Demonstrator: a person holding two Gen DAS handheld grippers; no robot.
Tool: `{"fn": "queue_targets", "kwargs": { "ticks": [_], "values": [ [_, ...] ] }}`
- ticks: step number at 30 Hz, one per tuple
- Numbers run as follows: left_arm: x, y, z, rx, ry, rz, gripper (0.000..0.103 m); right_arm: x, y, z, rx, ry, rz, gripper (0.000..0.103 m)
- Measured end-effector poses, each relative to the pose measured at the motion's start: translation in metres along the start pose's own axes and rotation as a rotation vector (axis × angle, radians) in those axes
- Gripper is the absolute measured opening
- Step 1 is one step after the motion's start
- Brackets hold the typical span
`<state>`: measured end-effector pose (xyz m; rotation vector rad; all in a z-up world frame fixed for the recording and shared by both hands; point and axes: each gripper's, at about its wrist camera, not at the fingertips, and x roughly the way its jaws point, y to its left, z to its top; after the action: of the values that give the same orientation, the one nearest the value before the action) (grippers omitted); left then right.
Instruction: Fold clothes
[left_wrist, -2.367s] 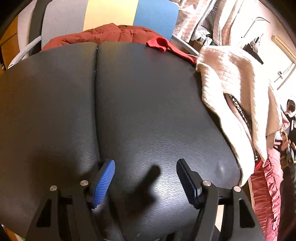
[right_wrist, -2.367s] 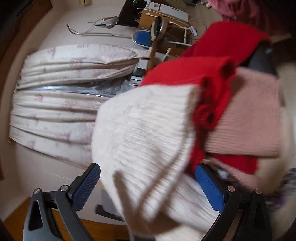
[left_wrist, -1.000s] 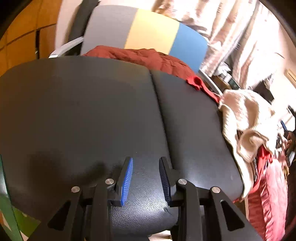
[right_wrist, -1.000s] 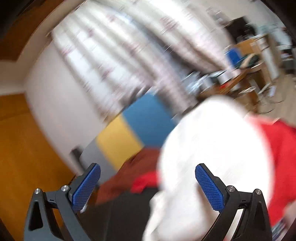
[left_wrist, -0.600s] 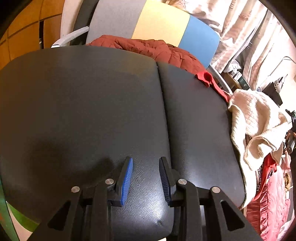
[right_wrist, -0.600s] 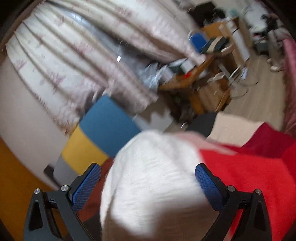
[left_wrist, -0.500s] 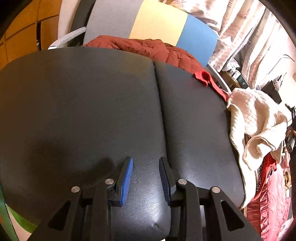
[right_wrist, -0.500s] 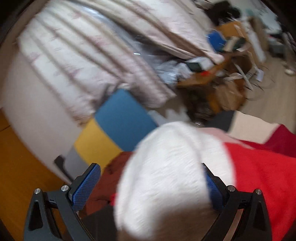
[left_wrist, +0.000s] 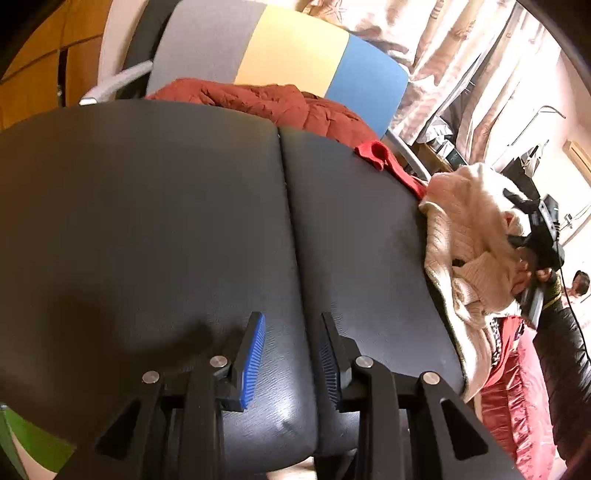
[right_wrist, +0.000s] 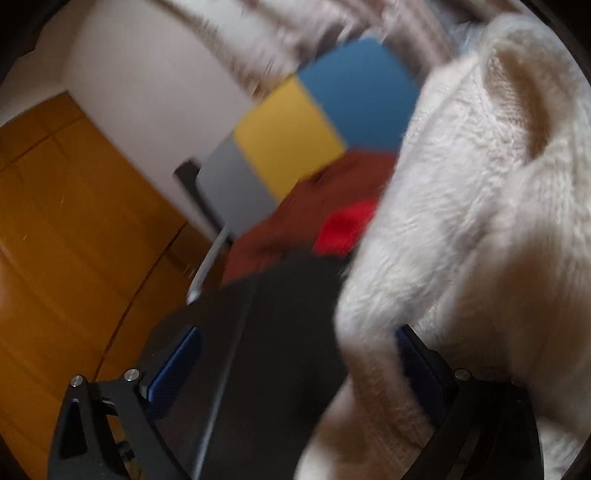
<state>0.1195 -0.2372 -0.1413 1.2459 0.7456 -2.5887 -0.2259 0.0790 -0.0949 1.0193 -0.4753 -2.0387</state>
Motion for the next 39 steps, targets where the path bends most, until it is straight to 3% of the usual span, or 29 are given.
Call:
{"fn": "queue_targets", "kwargs": {
  "ticks": [10, 15, 19, 26, 29, 33, 39],
  "values": [
    [-0.060, 0.031, 0.002, -0.038, -0.121, 0.057, 0.029, 0.030, 0.118, -0.117, -0.202, 0.185, 0.151, 0.103],
    [-0.055, 0.008, 0.024, 0.032, -0.083, -0.048, 0.028, 0.037, 0.173, -0.174, -0.301, 0.262, 0.214, 0.103],
    [-0.014, -0.050, 0.041, 0.054, 0.031, -0.217, 0.028, -0.023, 0.135, -0.196, -0.242, 0.242, 0.094, 0.103],
    [0.071, -0.164, 0.066, 0.037, 0.268, -0.529, 0.029, -0.104, 0.052, -0.194, -0.022, 0.066, -0.129, 0.103],
    [0.105, -0.184, 0.065, -0.001, 0.334, -0.494, 0.028, -0.110, 0.038, -0.195, 0.057, 0.028, -0.145, 0.103],
    [0.136, -0.175, 0.062, -0.172, 0.397, -0.459, 0.028, -0.112, 0.025, -0.200, 0.069, 0.029, -0.154, 0.103],
    [0.153, -0.159, 0.057, -0.411, 0.433, -0.529, 0.028, -0.102, 0.022, -0.204, 0.047, 0.039, -0.174, 0.103]
  ]
}}
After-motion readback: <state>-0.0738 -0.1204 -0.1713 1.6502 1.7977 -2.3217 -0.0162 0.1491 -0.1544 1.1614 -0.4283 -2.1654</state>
